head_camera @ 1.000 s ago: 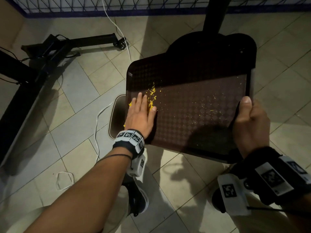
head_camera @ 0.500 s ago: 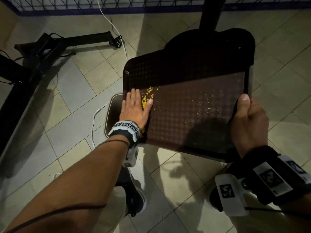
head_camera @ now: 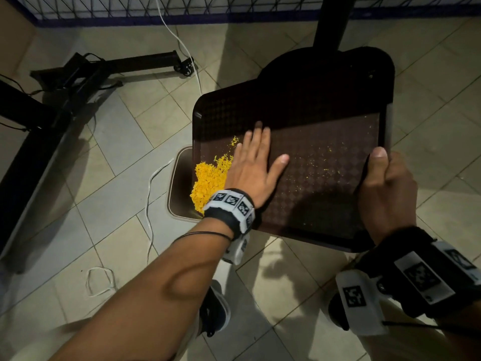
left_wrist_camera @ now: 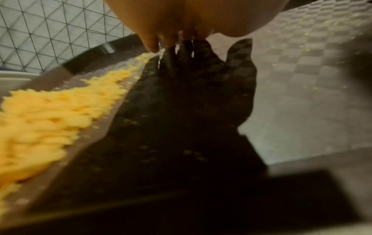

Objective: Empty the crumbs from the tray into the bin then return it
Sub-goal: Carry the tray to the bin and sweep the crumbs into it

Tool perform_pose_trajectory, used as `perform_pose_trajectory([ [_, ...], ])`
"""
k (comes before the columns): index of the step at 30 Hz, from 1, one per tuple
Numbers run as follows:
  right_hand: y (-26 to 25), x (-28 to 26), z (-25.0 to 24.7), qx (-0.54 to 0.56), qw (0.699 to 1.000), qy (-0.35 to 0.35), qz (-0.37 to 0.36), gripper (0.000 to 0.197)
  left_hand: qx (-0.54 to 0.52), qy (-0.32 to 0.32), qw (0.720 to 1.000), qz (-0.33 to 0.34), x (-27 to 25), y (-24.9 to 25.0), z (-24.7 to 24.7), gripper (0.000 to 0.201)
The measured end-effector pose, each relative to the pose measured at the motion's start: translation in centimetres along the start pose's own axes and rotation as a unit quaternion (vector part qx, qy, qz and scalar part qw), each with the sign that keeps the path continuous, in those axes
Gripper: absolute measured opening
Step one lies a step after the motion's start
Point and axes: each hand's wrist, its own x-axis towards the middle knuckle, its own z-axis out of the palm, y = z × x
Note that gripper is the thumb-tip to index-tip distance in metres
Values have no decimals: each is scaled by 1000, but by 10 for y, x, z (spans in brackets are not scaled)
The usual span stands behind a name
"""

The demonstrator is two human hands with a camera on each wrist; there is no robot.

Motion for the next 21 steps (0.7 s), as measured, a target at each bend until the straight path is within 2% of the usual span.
perform_pose_trajectory([
  [2, -1, 0, 0, 1, 1000, -1, -2, 31, -7, 1, 1000, -12, 4, 9, 6, 75],
  [5, -1, 0, -1, 1, 1000, -2, -2, 32, 0, -1, 999, -41, 1, -5, 16, 76],
  [10, 2, 2, -1, 13, 1000, -3, 2, 28, 6, -36, 987, -155, -12, -60, 19, 81],
  [12, 3, 3, 0, 19, 1000, 1, 1, 27, 8, -53, 982, -181, -13, -69, 13, 84],
  [15, 4, 4, -1, 24, 1000, -2, 5, 27, -13, -27, 989, -145, -9, -51, 4, 80],
  [21, 3, 2, 1, -6, 1000, -7, -1, 31, -30, 15, 998, 48, -4, 42, -2, 70],
])
